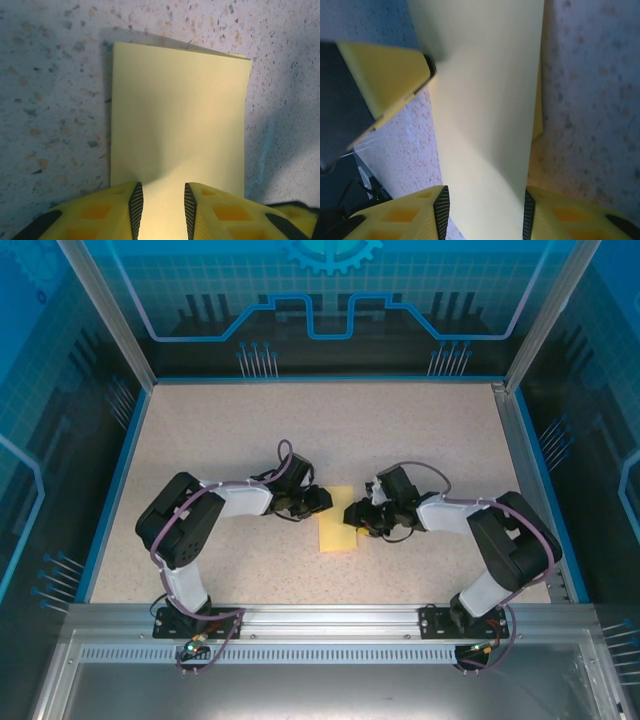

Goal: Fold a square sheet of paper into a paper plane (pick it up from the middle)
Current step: Third fold the triangle at the center of the table.

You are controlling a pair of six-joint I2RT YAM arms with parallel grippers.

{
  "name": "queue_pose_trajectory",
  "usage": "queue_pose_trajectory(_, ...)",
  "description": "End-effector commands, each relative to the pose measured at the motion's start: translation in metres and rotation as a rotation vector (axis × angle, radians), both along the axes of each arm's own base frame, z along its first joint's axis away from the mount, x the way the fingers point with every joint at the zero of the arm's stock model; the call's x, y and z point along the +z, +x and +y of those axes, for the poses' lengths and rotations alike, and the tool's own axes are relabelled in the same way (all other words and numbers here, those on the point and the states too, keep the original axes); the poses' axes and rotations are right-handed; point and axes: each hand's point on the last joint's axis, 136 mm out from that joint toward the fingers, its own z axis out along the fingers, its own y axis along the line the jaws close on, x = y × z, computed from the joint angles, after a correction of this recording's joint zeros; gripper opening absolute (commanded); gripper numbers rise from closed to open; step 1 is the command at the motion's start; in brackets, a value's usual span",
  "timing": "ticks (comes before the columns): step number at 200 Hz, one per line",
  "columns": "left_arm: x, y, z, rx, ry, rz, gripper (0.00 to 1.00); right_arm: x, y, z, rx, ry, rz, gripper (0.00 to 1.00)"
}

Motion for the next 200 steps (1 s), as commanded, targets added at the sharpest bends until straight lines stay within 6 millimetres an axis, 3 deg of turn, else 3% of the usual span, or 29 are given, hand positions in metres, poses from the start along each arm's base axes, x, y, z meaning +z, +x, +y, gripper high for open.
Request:
queue_pose_trajectory(1, -0.011, -0.022, 0.013, -0.042, 0.047, 0.049, 0.36, 0.003, 0.007, 0.007, 0.054, 0.049, -0.001, 0.41)
queue_pose_trajectory(68, 0.029, -0.029, 0.011, -0.108, -0.005, -0.064, 0.51, -0.004, 0.014, 0.007, 0.069, 0.076, 0.051, 0.2)
queue_pose_trajectory(109, 0.054, -0.076, -0.003, -0.309, 0.062, -0.227, 0.62, -0.001, 0.015, 0.01, 0.055, 0.102, 0.069, 0.13)
queue_pose_trajectory(151, 0.049, -0.123, -0.01, -0.513, 0.322, -0.39, 0.72, 0.006, 0.016, 0.011, 0.041, 0.113, 0.085, 0.12)
queue_pose_trajectory(200, 0.033, -0.135, -0.026, -0.614, 0.552, -0.502, 0.76, 0.006, 0.015, 0.011, 0.025, 0.118, 0.098, 0.12)
